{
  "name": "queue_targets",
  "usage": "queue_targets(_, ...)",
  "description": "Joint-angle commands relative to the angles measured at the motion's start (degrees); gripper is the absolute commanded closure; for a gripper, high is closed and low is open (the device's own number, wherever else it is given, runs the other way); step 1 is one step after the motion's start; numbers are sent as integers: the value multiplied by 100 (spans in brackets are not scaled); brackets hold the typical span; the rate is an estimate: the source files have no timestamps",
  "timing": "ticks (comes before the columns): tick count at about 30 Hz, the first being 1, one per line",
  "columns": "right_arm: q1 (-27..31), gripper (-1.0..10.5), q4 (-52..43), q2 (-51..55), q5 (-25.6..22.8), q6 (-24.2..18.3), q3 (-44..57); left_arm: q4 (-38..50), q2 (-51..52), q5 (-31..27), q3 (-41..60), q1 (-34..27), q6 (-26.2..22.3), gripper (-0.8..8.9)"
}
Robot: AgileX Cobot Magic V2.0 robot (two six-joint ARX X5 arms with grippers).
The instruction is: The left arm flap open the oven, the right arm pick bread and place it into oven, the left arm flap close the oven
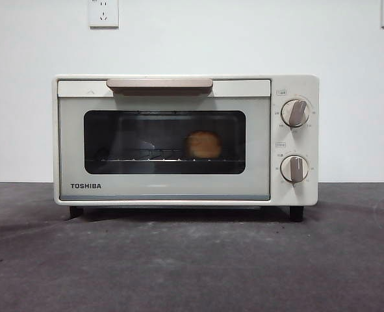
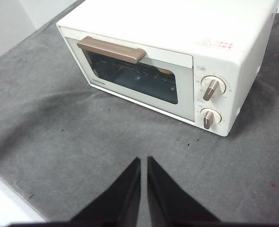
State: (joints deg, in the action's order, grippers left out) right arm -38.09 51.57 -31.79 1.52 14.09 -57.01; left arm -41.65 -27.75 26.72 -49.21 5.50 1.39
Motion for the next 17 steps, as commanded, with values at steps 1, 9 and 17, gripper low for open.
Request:
queue_targets(1,-37,928,-83,-17,-7,-61,-96,50,-22,-15,-87,11,-68,803)
queue_targets(9,-37,928,-103,-17,-4,-61,-96,52,-22,-15,-87,11,-68,803)
queue_targets(17,-37,928,-105,-17,-7,-61,-96,511,472,77,352,-214,-66,803)
